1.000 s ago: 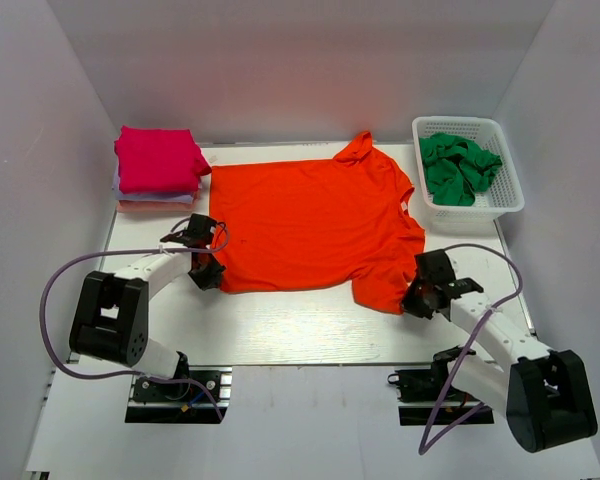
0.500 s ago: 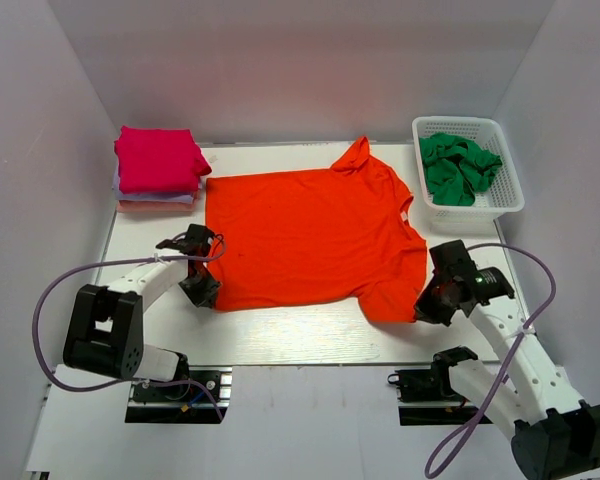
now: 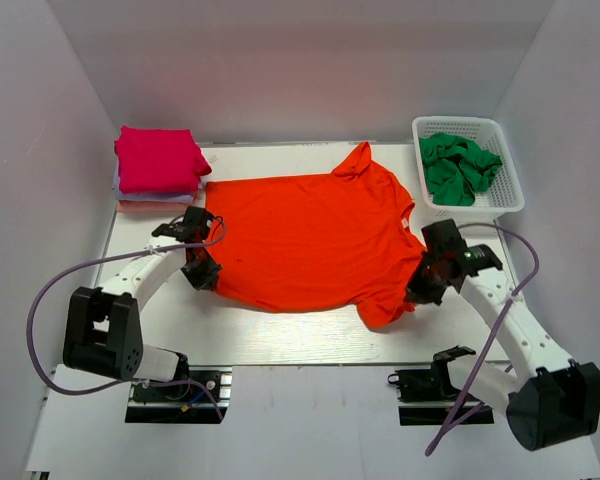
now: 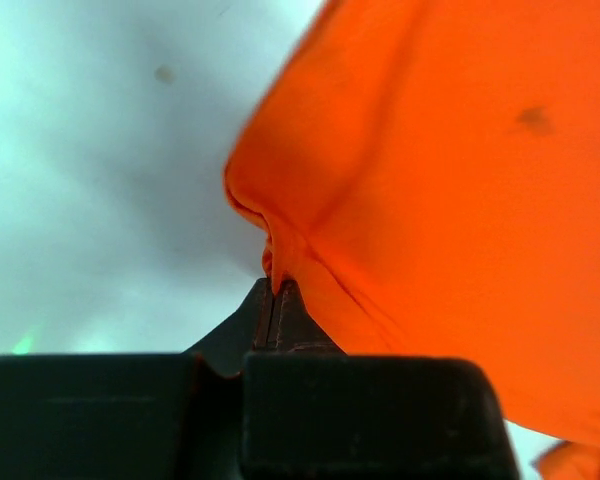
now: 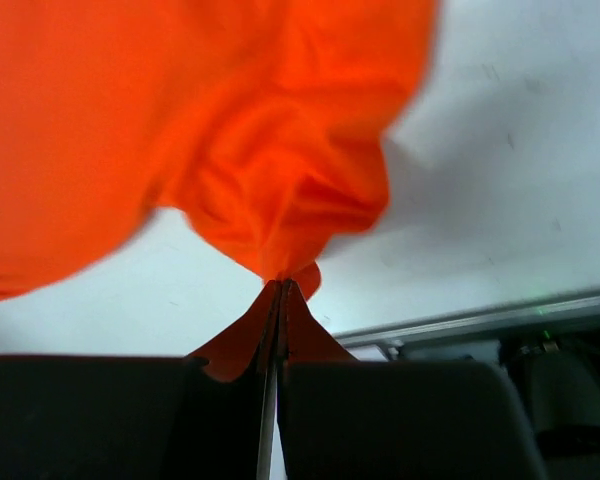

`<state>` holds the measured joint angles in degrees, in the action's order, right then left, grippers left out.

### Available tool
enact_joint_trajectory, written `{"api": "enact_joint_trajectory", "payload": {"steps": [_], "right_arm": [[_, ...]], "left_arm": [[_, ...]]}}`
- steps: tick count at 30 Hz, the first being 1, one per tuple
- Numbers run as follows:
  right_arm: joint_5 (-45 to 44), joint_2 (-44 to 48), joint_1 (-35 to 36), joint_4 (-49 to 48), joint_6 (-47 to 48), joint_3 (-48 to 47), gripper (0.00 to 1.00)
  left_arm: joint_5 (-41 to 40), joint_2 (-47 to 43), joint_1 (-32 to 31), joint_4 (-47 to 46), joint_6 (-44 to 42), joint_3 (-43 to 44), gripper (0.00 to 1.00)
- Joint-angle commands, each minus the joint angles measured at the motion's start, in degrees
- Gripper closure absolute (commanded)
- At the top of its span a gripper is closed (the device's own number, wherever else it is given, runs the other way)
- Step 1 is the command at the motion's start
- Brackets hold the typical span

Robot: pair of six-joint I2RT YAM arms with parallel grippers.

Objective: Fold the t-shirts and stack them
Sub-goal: Grap the side of the flattened tshirt closest away from the robot with both arms

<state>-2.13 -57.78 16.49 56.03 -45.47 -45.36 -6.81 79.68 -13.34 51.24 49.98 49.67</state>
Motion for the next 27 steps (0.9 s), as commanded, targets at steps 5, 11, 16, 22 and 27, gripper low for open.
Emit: {"api": "enact_joint_trajectory", "payload": {"steps": [5, 11, 16, 22, 27], "right_arm": [[-3.75, -7.34, -0.67, -4.97, 4.34, -14.04, 1.00], [-5.69, -16.38, -2.16, -4.52, 5.66, -23.36, 1.00], [-6.39, -22.88, -3.74, -4.97, 8.03, -29.51, 1.00], [-5.87, -28.08, -5.86, -4.61, 10.05, -36.45, 1.00], [-4.20, -31.69, -7.00, -6.72, 11.54, -39.87, 1.00]], "left_arm": [[-4.35, 2.75, 0.16, 2.02, 0.73, 8.50, 1.00], [-8.40, 8.99, 0.16, 4.92, 2.85, 15.27, 1.00], [-8.92, 13.92, 1.30, 6.15, 4.16, 19.58, 1.00], [-8.40, 15.15, 3.50, 5.62, 4.16, 20.81, 1.00], [-7.26, 16.38, 5.16, 4.93, 4.78, 22.22, 1.00]]}}
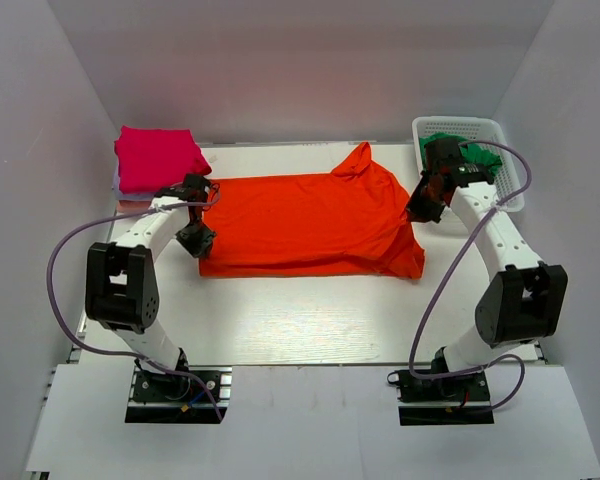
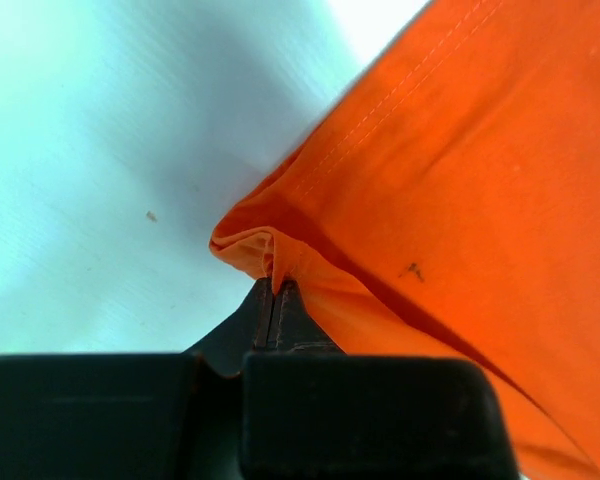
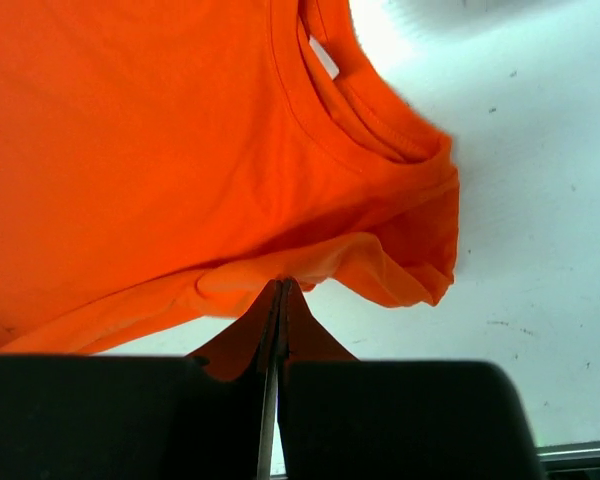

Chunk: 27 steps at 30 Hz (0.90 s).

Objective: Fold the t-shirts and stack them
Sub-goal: Grap the side of the flattened tshirt closest away from the robot with both arms, then fold the flattened tshirt in 1/3 of the way

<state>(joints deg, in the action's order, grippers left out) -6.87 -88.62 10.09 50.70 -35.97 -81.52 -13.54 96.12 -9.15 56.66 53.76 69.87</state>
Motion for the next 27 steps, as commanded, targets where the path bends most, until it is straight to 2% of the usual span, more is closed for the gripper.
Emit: {"api": "enact_joint_trajectory", "payload": {"steps": [1, 10, 15, 20, 27], "right_arm": [[0.46, -1.38, -1.12, -1.48, 2.47, -4.17, 1.00], [-0.07, -9.64, -1.65, -3.59, 8.80, -10.85, 1.00], [0.37, -14.99, -1.82, -3.32, 10.13, -14.19, 1.00], [0.90, -17.72, -1.65, -6.31, 11.79, -16.04, 1.00], [-3.41, -18.34, -1.74, -6.14, 12.50, -18.42, 1.00]], "left_arm": [[-0.52, -0.05, 0.97, -1.20, 1.00, 2.03, 1.00], [0.71, 5.74, 2.03, -3.75, -0.41, 6.68, 0.98], [-1.23, 6.36, 2.03, -5.07, -0.41, 7.30, 0.97], [-2.02, 7.94, 2.56, -5.07, 0.29, 9.05, 1.00], [-0.87, 7.42, 2.56, -6.21, 0.82, 9.68, 1.00]]}}
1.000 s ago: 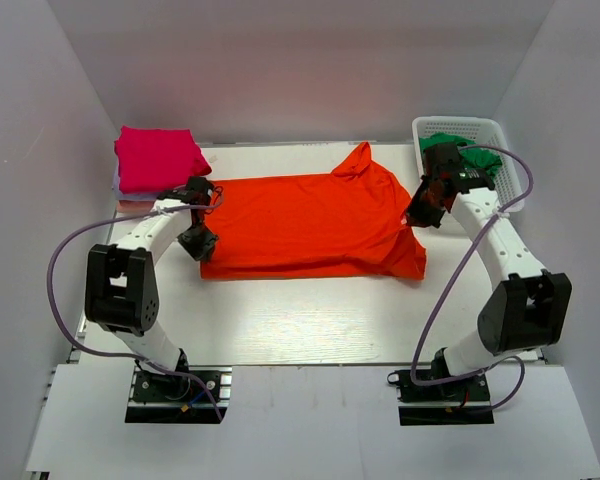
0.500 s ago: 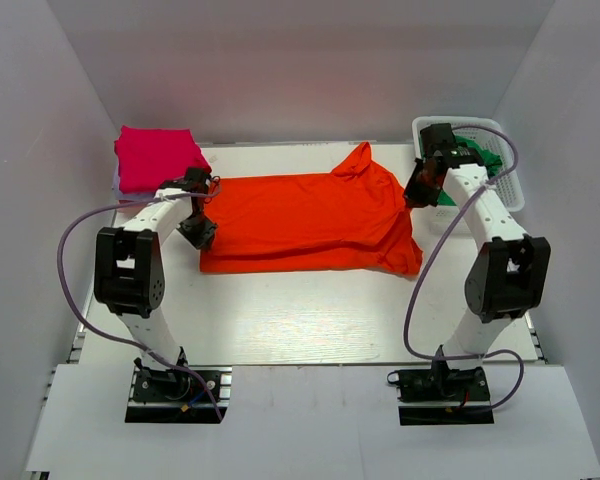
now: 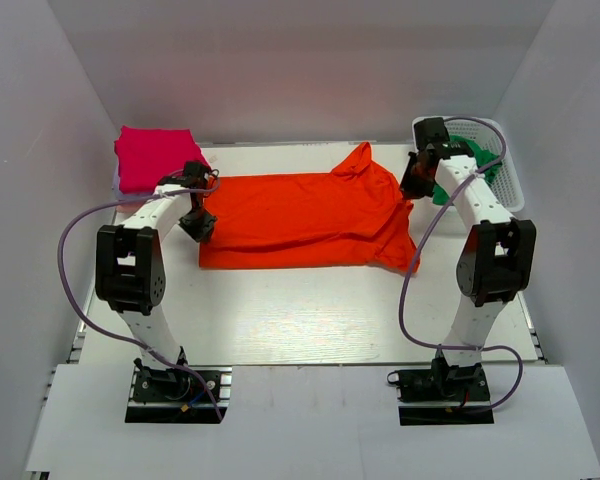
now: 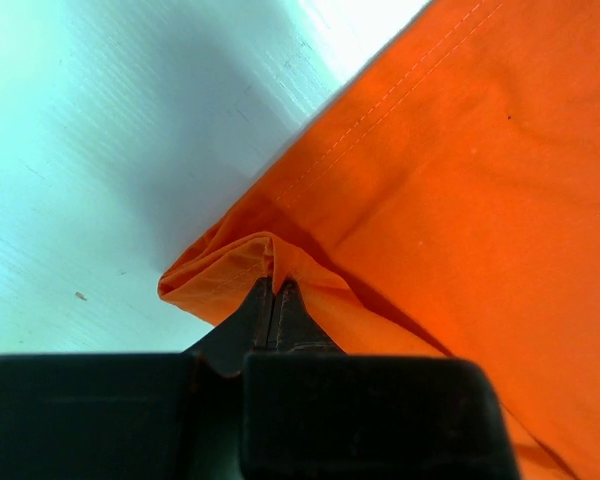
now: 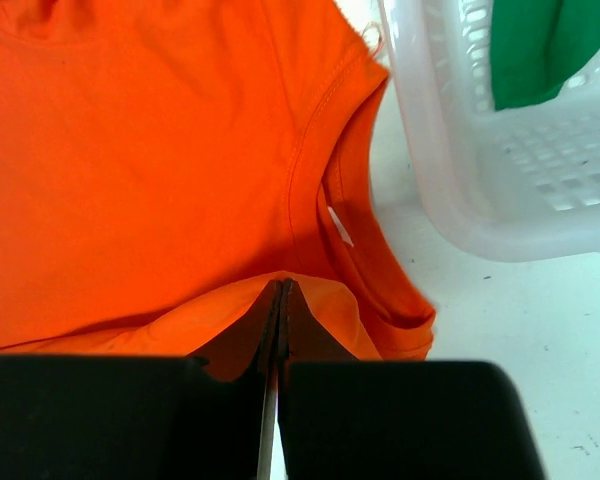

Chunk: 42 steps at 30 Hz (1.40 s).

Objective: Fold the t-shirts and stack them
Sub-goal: Fold the flattened tshirt in 1/3 of the way

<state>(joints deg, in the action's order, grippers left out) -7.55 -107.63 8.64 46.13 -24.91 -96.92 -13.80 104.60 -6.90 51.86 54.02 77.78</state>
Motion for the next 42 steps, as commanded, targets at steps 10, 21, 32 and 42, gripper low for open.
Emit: {"api": "enact_joint_trajectory", "payload": {"steps": [10, 21, 32, 42], "right_arm": [[-0.98, 0.41, -0.21, -5.08, 4.60, -3.53, 1.00], [5.00, -6.26, -0.03, -10.97, 16.38, -7.57, 1.00], [12.88, -12.69, 0.23, -7.03, 19.63, -18.11, 0.32], [18.37, 8.74, 1.02, -14.91, 11.56, 12.65, 0.12]], "left_arm": [[-0.61, -0.01, 0.83, -1.23, 1.09, 1.15, 1.00], [-0.08, 4.38, 1.36, -0.71, 1.09, 3.60, 0.88], [-2.63, 0.97, 1.36, 0.97, 1.70, 5.81, 0.00], [2.19, -11.60, 0.05, -4.82, -3.99, -2.53, 0.00]]}}
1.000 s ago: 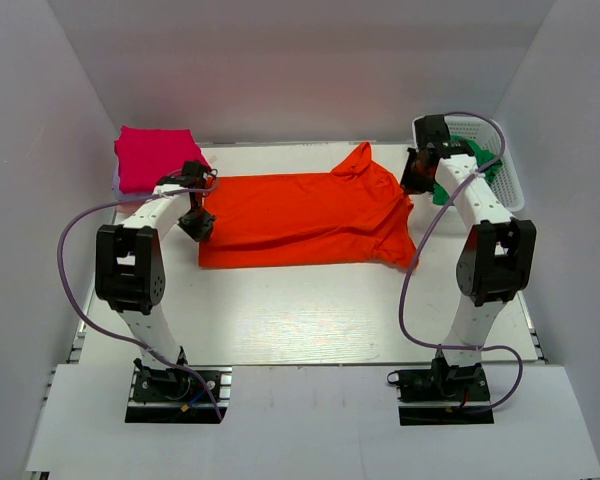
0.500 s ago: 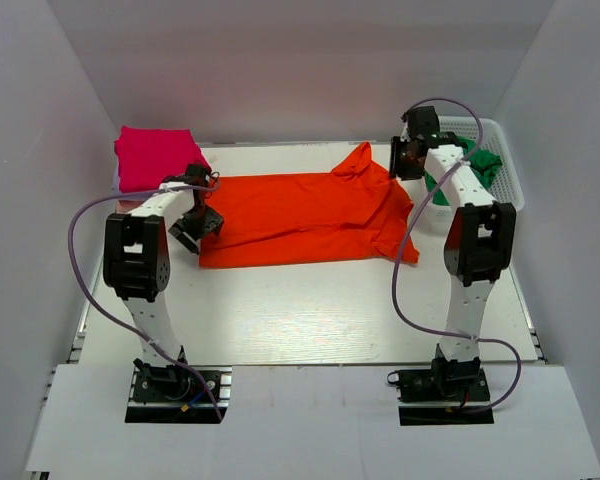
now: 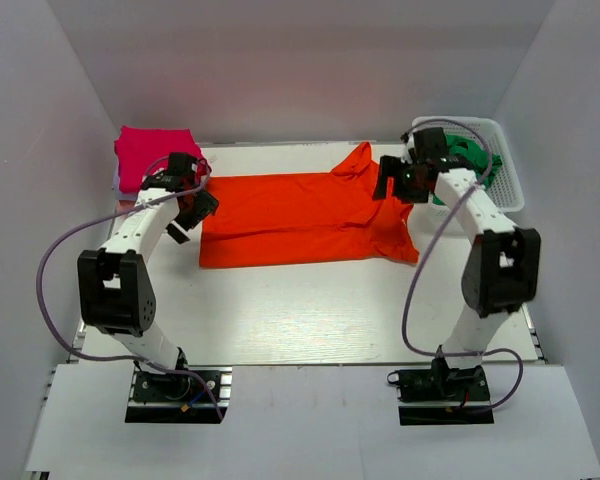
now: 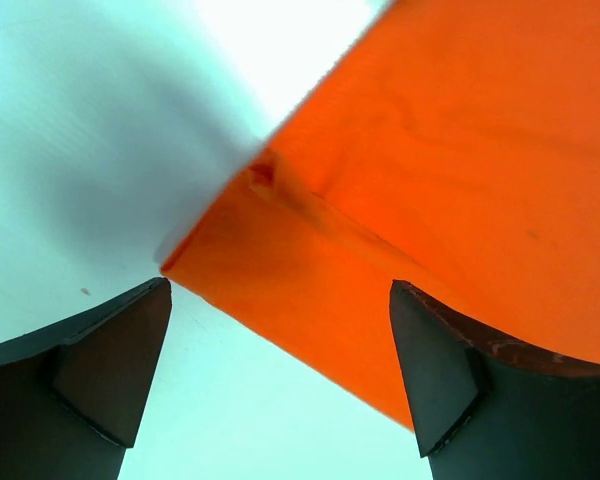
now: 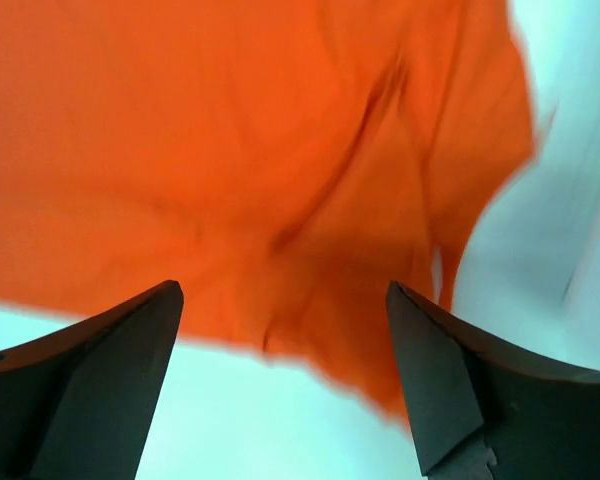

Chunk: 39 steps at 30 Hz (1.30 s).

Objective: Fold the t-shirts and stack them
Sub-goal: Fold the flattened tshirt in 1/3 of the way

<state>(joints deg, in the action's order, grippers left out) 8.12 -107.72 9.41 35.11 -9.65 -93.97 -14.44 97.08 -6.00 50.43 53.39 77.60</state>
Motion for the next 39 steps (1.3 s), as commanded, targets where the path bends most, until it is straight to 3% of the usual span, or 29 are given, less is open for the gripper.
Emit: {"api": "enact_joint_trajectory", "payload": {"steps": [1, 4, 7, 10, 19, 21, 24, 25, 27, 28, 39], "right_arm": [[2.34, 10.41, 0.43, -6.17, -4.23, 11.95, 0.12], [0.50, 16.66, 0.26, -5.76, -5.11, 20.66, 0.10], [-4.59, 19.91, 0.35, -5.41, -4.85, 26.38, 0.12], [-13.28, 19.22, 0.17, -5.85, -2.75, 29.20, 0.16], [-23.94, 13.51, -0.01, -3.47, -1.51, 29.72, 0.22], [-24.38, 12.89, -0.09, -4.53, -1.78, 30.69, 0.28], [-22.54, 10.78, -0.01, -4.96, -2.13, 30.17, 0.44], [-22.27, 10.34, -0.01, -5.05, -2.30, 30.08, 0.62], [-21.39, 9.38, -0.09, -5.40, -2.74, 29.46, 0.78], [-21.30, 9.11, -0.18, -5.41, -2.92, 29.38, 1.00], [-27.54, 12.45, -0.27, -1.28, -1.78, 24.54, 1.00]], "left_arm": [[4.66, -4.61, -0.86, -4.37, -3.98, -3.15, 0.00], [13.53, -4.62, -1.38, -9.29, -5.92, -7.46, 0.00], [16.28, -3.30, -1.91, -13.16, -6.72, -10.97, 0.00], [16.81, -0.49, -2.43, -13.87, -8.03, -11.51, 0.00], [11.55, 4.16, -3.58, -13.70, -9.09, -14.23, 0.00], [9.96, 6.01, -3.58, -12.13, -9.09, -14.23, 0.00], [7.15, 7.68, -3.58, -10.80, -9.09, -14.23, 0.00], [7.14, 8.30, -3.58, -10.27, -9.09, -14.76, 0.00], [7.14, 8.30, -3.58, -10.27, -9.09, -14.76, 0.00], [7.14, 8.30, -3.58, -10.27, -9.09, -14.76, 0.00], [3.01, 6.99, -3.05, -7.10, -8.56, -14.23, 0.00]]}}
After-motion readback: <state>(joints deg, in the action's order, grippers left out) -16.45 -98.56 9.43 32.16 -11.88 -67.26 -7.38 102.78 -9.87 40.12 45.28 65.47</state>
